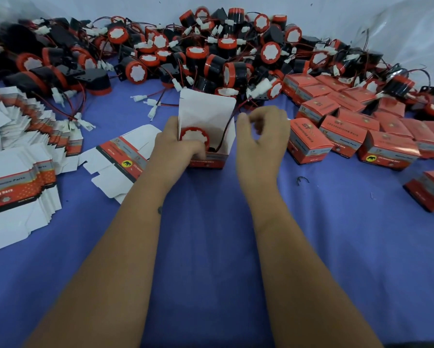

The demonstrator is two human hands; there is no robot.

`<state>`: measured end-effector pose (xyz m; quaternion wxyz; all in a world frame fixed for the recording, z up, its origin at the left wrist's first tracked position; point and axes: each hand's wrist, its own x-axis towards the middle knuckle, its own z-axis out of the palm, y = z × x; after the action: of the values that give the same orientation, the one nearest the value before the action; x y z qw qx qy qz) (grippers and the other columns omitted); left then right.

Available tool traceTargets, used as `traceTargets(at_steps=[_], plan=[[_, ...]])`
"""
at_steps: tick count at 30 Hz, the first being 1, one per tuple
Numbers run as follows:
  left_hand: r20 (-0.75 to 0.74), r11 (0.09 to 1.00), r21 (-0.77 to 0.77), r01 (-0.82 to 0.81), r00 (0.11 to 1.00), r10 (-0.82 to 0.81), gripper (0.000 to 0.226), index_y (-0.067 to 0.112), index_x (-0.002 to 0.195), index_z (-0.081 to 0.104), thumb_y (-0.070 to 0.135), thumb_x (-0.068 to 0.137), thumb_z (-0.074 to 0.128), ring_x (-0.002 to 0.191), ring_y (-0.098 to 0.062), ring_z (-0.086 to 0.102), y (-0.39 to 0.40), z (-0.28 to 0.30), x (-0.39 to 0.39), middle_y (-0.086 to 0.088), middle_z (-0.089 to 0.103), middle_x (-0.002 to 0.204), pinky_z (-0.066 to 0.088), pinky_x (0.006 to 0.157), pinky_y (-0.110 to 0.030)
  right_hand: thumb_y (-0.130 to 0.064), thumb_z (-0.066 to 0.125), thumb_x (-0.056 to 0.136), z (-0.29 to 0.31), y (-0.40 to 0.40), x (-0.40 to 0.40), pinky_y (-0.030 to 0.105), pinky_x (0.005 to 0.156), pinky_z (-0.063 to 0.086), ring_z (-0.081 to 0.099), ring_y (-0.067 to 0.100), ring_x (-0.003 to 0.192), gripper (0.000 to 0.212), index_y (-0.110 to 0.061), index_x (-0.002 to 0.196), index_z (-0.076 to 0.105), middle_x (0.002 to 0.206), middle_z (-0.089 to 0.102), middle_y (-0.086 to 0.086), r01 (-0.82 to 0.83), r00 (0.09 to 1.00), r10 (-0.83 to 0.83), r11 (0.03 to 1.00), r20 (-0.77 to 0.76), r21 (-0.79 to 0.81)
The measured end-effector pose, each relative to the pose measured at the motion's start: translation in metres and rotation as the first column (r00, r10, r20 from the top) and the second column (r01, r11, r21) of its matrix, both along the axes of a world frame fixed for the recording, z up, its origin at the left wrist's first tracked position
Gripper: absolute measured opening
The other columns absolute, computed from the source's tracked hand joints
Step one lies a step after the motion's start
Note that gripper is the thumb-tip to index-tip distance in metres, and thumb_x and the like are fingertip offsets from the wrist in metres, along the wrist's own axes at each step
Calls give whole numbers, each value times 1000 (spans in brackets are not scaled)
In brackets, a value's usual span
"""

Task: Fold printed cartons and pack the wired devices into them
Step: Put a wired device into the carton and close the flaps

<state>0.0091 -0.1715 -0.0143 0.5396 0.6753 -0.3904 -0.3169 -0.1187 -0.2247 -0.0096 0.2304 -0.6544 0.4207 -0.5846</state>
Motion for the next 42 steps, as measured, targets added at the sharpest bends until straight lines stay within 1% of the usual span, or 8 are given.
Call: traceTargets(at_steps=[4,8,11,16,24,29,35,42], plan=[[-33,995,8,97,995,-96,44,37,98,59,20,58,55,102,-19,63,-1,0,3,8,69,100,52,82,-37,-23,59,97,10,-10,-16,24,73,43,46,7,70,26,-27,120,49,79,47,-7,-403,880,245,839,406,366],[37,992,14,125,991,-125,34,50,108,58,47,74,58,102,-9,65,-2,-5,1,20,70,104,52,91,-37,-9,59,97,13,-12,-18,20,65,39,36,6,55,32,-9,129,59,59,38,-10,-482,820,310,828,480,288],[118,993,51,104,987,-110,48,45,124,53,52,77,60,109,-11,61,-4,-8,0,17,65,115,51,97,-42,1,54,92,18,-8,-19,22,64,41,39,9,60,21,-8,102,69,62,50,-8,-517,783,384,839,489,168],[138,1000,-13,28,990,-26,33,35,124,56,35,91,63,102,-9,64,-8,-9,-2,13,67,111,54,90,-37,-12,40,86,25,-1,-19,27,83,49,59,27,82,34,-6,79,72,76,68,6,-627,762,574,771,301,117],[130,995,-79,61,990,-50,33,30,126,59,24,93,60,101,-2,65,-7,-8,-5,14,69,111,53,84,-24,-8,75,82,11,0,-5,10,88,42,56,5,99,20,-17,100,72,89,61,-13,-282,946,293,955,-137,98],[141,994,-100,-52,988,66,25,31,115,60,20,92,61,91,5,62,-8,-7,-5,20,66,99,45,70,-11,-17,82,75,4,-5,-7,32,99,36,54,26,112,30,-15,104,74,105,67,2,-204,877,143,975,-460,-85],[135,988,-120,-99,984,115,22,32,107,58,21,89,64,79,14,59,-8,-8,-4,20,64,92,42,59,-3,-13,77,80,4,-10,-12,30,92,39,51,28,108,9,-5,83,78,112,61,9,-196,876,118,973,-467,-121],[87,991,-110,-82,992,92,23,35,110,59,23,90,61,94,0,63,-10,-10,-6,18,66,99,48,73,-20,-2,68,86,5,-1,-7,19,99,43,54,7,106,30,-14,114,69,100,58,-18,-350,870,362,932,-334,100]])
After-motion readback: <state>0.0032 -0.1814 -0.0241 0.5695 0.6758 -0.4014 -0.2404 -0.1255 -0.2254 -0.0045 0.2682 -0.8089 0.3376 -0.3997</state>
